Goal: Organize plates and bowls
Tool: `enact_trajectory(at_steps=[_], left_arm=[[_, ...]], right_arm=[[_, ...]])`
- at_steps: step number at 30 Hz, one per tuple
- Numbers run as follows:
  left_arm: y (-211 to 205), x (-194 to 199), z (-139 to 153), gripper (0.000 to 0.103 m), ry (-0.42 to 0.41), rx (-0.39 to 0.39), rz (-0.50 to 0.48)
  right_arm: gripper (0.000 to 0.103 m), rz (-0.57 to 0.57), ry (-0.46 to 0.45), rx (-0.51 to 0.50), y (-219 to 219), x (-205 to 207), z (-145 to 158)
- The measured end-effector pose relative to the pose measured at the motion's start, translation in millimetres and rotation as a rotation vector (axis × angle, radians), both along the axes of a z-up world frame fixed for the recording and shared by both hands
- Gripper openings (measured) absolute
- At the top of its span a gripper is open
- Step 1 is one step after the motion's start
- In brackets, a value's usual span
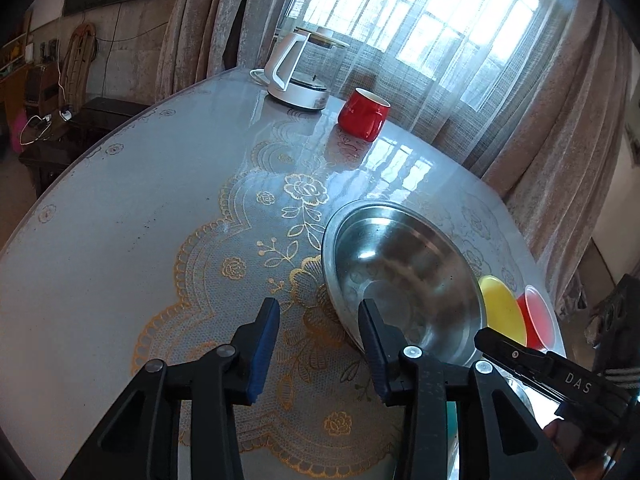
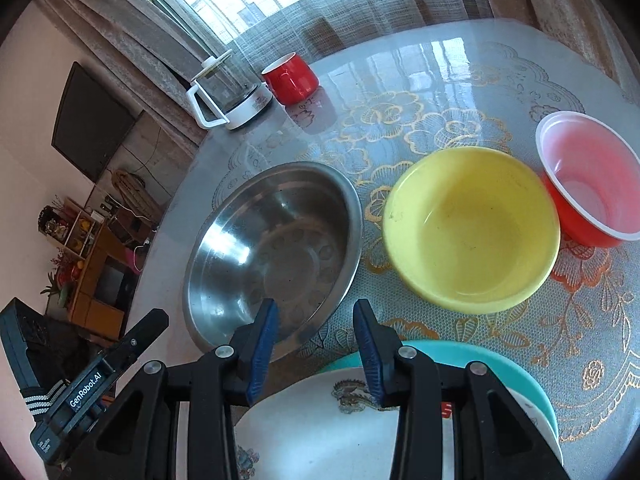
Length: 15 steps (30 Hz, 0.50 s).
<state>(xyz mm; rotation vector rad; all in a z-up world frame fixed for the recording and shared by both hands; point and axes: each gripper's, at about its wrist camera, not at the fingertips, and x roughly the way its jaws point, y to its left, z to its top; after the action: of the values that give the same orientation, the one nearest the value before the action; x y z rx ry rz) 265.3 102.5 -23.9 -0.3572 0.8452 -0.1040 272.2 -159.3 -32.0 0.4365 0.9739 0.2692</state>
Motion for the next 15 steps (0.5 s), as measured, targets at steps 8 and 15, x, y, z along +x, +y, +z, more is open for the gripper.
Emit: enact_trajectory(at_steps=[8, 15], left_arm=[[-18.1, 22.4, -13.8, 0.017, 0.02, 0.01, -0.041], [-7.9, 5.2, -11.0, 0.019, 0.001, 0.009, -0.029]], right_arm=[[0.024, 0.021, 0.031, -0.079, 12.8, 20.4, -12.2], [0.022, 0.07, -0.03, -0.111, 23.1, 11.3, -1.5]])
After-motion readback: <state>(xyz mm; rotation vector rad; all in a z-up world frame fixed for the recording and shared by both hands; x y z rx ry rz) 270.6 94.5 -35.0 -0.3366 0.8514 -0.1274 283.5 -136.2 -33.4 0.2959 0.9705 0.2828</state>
